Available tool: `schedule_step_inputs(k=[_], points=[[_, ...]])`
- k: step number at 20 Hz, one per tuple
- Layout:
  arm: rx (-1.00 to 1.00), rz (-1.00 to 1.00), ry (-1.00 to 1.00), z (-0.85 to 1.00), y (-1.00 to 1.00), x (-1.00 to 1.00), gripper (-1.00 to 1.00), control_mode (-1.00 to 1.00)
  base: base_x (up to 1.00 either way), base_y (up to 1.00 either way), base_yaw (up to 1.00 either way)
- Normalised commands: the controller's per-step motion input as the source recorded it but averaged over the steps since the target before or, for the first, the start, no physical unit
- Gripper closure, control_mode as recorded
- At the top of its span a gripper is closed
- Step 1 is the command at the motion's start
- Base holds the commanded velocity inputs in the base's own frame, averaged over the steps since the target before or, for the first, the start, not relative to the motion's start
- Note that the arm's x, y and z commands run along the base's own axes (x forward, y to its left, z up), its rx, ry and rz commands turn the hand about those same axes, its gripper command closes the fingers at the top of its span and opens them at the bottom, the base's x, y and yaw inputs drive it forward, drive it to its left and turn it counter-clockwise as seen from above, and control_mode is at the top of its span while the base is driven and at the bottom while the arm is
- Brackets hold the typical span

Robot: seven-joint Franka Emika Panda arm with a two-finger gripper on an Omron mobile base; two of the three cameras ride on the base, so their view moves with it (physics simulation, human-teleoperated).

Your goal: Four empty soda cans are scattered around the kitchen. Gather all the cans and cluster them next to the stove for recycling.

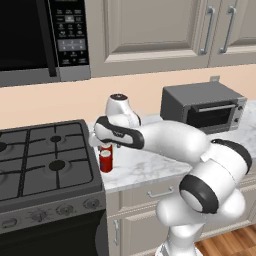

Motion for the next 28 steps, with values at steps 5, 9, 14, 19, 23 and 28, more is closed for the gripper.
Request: schedule_step_inputs(k=[5, 9, 14, 19, 23, 28], points=[[-0.01, 0.03, 0.0, 0.27, -0.05, -1.0, -1.0, -1.0, 0.0, 0.0, 0.0], [0.0, 0.02, 0.0, 0.12, -0.09, -1.0, -1.0, -1.0, 0.0, 0.0, 0.0], [0.0, 0.01, 0.0, 0.09, -0.59, -0.96, -1.0, -1.0, 0.0, 0.0, 0.0], [-0.03, 0.0, -0.01, 0.29, -0.85, -0.99, -1.0, -1.0, 0.0, 0.0, 0.0], [-0.05, 0.0, 0.0, 0.46, -0.68, -0.91, -1.0, -1.0, 0.0, 0.0, 0.0], [-0.04, 0.0, 0.0, 0.35, -0.82, -0.27, -1.0, -1.0, 0.0, 0.0, 0.0]])
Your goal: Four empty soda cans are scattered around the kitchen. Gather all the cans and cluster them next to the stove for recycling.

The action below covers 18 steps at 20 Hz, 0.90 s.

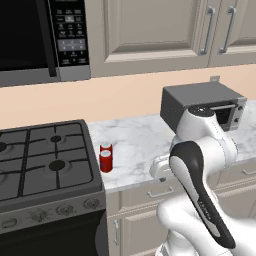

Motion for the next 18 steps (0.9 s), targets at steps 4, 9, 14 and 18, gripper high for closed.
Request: schedule_step_inputs(k=[4, 9, 14, 18], points=[[0.0, 0.0, 0.0, 0.0, -0.29, -0.27, -1.0, -1.0, 0.0, 0.0, 0.0], [0.0, 0.0, 0.0, 0.0, 0.0, 0.0, -1.0, -1.0, 0.0, 0.0, 0.0], [0.0, 0.0, 0.0, 0.0, 0.0, 0.0, -1.0, -1.0, 0.0, 0.0, 0.0], [0.0, 0.0, 0.0, 0.0, 0.0, 0.0, -1.0, 1.0, -0.29, 0.0, -0.04]])
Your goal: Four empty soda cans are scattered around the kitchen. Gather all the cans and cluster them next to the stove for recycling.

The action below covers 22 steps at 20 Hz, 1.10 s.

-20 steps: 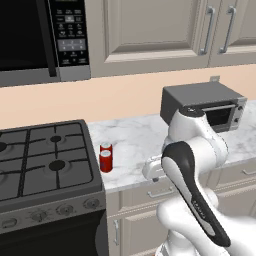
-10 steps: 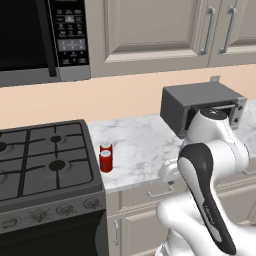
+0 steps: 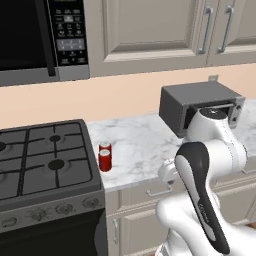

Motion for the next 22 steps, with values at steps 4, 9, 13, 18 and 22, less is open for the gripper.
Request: schedule_step_inputs(k=[4, 9, 13, 18, 22], points=[[0.0, 0.0, 0.0, 0.0, 0.0, 0.0, -1.0, 1.0, -1.0, -0.22, -0.3], [0.0, 0.0, 0.0, 0.0, 0.0, 0.0, -1.0, 1.0, -0.58, -0.13, -0.67], [0.0, 0.0, 0.0, 0.0, 0.0, 0.0, -1.0, 1.0, 0.0, 0.0, -1.0], [0.0, 0.0, 0.0, 0.0, 0.0, 0.0, -1.0, 1.0, 0.0, 0.0, -1.0], [0.0, 0.0, 0.0, 0.0, 0.0, 0.0, -1.0, 1.0, 0.0, 0.0, -0.99]])
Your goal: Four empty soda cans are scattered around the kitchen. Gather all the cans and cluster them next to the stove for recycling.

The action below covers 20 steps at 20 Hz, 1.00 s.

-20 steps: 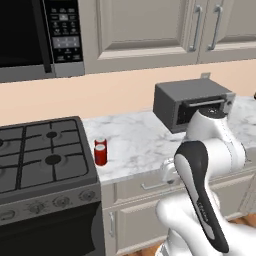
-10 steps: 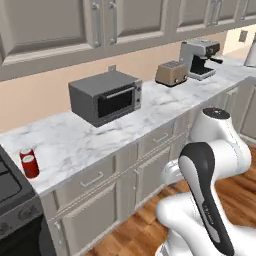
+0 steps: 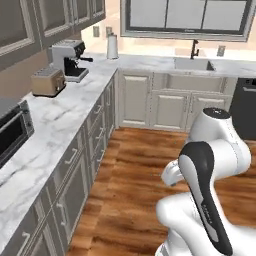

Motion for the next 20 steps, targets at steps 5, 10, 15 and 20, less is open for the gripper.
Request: schedule_step_inputs(k=[5, 10, 15, 20], points=[[0.0, 0.0, 0.0, 0.0, 0.0, 0.0, -1.0, 1.0, 0.01, 0.0, -0.99], [0.0, 0.0, 0.0, 0.0, 0.0, 0.0, -1.0, 1.0, -0.03, -0.06, -0.89], [0.0, 0.0, 0.0, 0.0, 0.0, 0.0, -1.0, 1.0, 0.0, 0.0, -0.99], [0.0, 0.0, 0.0, 0.0, 0.0, 0.0, -1.0, 1.0, 0.13, 0.38, -0.87]])
